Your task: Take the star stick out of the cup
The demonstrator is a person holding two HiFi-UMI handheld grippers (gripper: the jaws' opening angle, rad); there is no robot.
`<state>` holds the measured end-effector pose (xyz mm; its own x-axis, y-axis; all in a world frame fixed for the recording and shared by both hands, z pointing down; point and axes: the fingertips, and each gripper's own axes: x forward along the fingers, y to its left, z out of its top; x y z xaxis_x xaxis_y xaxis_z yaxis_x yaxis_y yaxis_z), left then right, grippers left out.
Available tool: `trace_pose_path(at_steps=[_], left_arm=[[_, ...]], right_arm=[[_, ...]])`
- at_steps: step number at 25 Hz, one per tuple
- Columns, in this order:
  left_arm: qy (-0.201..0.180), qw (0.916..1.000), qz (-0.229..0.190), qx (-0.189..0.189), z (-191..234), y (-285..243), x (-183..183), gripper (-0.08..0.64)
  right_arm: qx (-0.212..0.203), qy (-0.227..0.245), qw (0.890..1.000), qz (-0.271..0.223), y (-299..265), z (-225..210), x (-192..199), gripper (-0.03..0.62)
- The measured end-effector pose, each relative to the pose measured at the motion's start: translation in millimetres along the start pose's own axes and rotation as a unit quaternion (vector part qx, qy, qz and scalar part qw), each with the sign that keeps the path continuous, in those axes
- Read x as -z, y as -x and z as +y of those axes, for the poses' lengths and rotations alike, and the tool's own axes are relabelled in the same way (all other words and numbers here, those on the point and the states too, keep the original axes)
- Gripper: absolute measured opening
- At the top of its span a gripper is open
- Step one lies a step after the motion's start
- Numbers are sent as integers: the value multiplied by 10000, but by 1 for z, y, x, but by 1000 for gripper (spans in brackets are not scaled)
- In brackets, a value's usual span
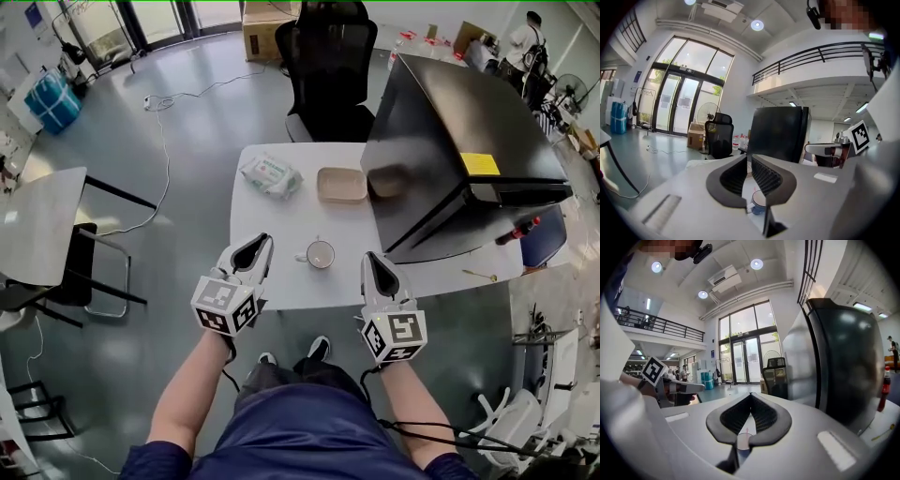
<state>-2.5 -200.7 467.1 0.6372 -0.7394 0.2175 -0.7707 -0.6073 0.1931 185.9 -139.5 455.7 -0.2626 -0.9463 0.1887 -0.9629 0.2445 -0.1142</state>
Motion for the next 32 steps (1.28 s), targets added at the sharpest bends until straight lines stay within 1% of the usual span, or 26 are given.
trace_pose_path(at_steps=[4, 7, 9, 11, 12, 14, 15, 17, 20, 23, 26, 28, 32], left_arm=[[83, 9989, 416, 212, -6, -22, 23, 9], [76, 9965, 731, 389, -9, -38, 40, 11], [189, 9929, 987, 633, -10, -50, 51, 11], [386, 9873, 1248, 899, -11, -61, 62, 11], [441, 9849, 1364, 973, -10, -67, 68, 11], [441, 9818, 1557, 998, -7, -82, 80, 22], [417, 9805, 1640, 1002, -6, -89, 86, 45], [386, 9770, 1806, 1070, -9, -103, 99, 69], [393, 9687, 2098, 1270, -19, -117, 116, 78], [528, 9571, 2469, 1421, -26, -127, 134, 78], [604, 9472, 2819, 1405, -29, -138, 154, 78], [621, 9425, 2973, 1396, -30, -145, 164, 78], [778, 9346, 3191, 1369, -28, -154, 181, 78]], right_arm=[[-171, 21, 9998, 128, -13, -4, 8, 8], [-142, 7, 9997, 179, -16, -6, 11, 6], [-1, -67, 9998, 184, -15, -7, 9, 6], [162, -159, 9996, 177, -9, -8, 8, 6], [246, -182, 9994, 181, -5, -9, 8, 6], [440, -211, 9986, 207, 3, -14, 11, 6], [550, -230, 9980, 221, 8, -18, 14, 6], [780, -273, 9963, 249, 20, -27, 20, 6], [1099, -350, 9929, 283, 37, -37, 27, 6], [1332, -417, 9898, 269, 50, -43, 29, 6], [1542, -477, 9866, 256, 63, -51, 33, 6], [1677, -513, 9842, 257, 70, -57, 36, 6], [1846, -581, 9808, 255, 80, -65, 40, 6]])
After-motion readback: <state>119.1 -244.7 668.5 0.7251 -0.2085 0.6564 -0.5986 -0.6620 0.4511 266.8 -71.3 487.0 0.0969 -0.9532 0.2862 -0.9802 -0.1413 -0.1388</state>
